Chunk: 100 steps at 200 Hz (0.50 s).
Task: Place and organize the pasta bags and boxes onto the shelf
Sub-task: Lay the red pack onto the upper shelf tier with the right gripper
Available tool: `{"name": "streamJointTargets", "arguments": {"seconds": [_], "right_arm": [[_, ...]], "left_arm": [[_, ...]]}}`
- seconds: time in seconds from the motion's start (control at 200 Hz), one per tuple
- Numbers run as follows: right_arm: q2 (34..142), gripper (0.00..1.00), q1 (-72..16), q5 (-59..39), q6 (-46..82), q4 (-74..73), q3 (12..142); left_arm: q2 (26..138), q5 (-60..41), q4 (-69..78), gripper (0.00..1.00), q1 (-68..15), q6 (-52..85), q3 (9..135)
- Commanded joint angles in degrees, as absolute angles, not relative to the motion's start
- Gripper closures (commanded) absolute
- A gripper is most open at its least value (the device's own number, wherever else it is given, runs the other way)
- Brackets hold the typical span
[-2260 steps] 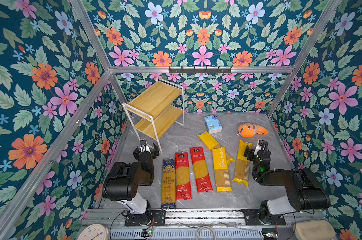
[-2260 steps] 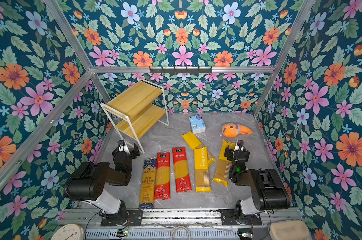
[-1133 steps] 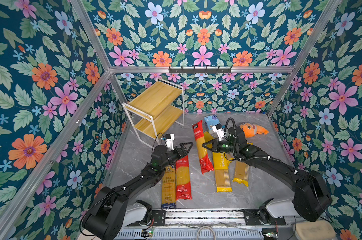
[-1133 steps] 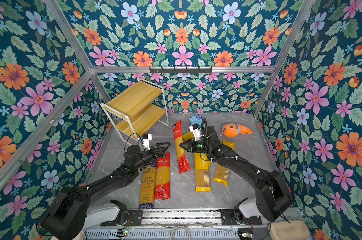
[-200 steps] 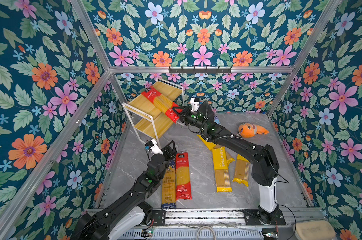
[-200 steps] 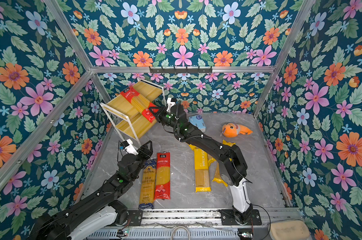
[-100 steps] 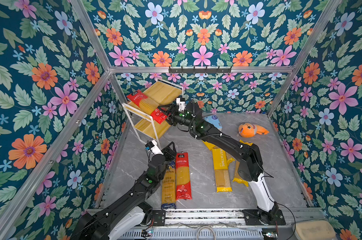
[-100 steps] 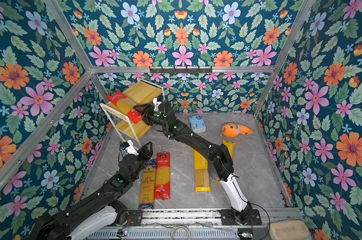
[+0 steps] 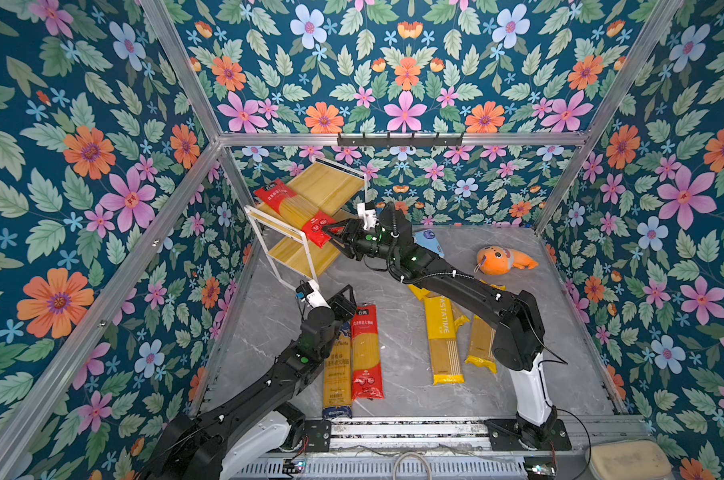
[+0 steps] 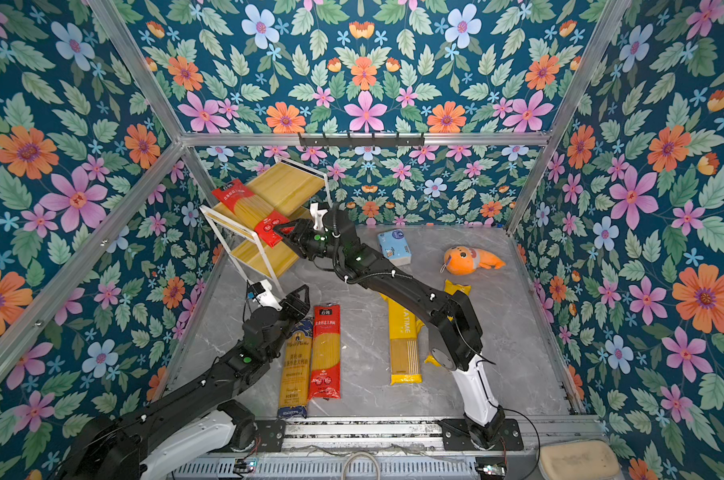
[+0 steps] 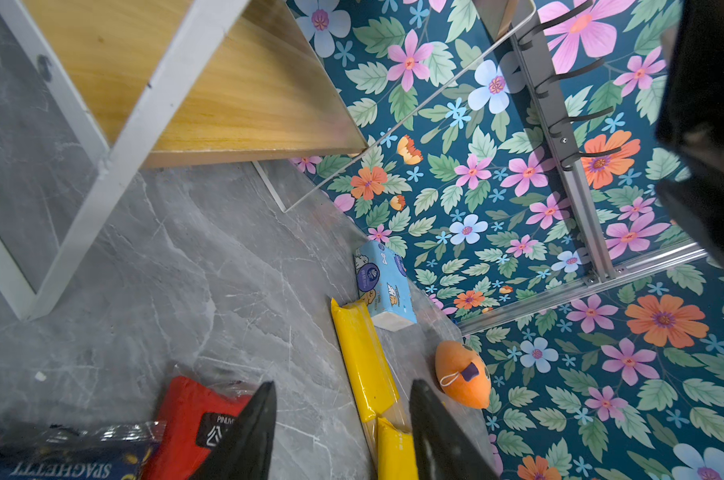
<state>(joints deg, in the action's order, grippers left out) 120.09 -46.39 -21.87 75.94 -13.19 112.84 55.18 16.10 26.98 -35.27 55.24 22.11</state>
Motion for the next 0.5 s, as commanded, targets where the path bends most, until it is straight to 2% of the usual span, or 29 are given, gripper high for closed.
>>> {"name": "streamJointTargets", "arguments": {"seconds": [0.0,0.225,0.495], "right_arm": [[121.9,0.67,-46.3,-22.0,74.6,-11.4,116.1],[126.1,0.90,-46.3,-26.4,73.7,-8.0,124.0],[130.3,0.99,-46.3,-32.1,75.6,-6.9,131.2]], "left_arm": [[55.0,16.1,28.4,0.46,-35.4,54.4,22.2],[54.3,16.6,27.5,0.46,-35.4,54.4,21.7],[54.8,16.4,28.0,0.46,-35.6,54.5,21.8]]}}
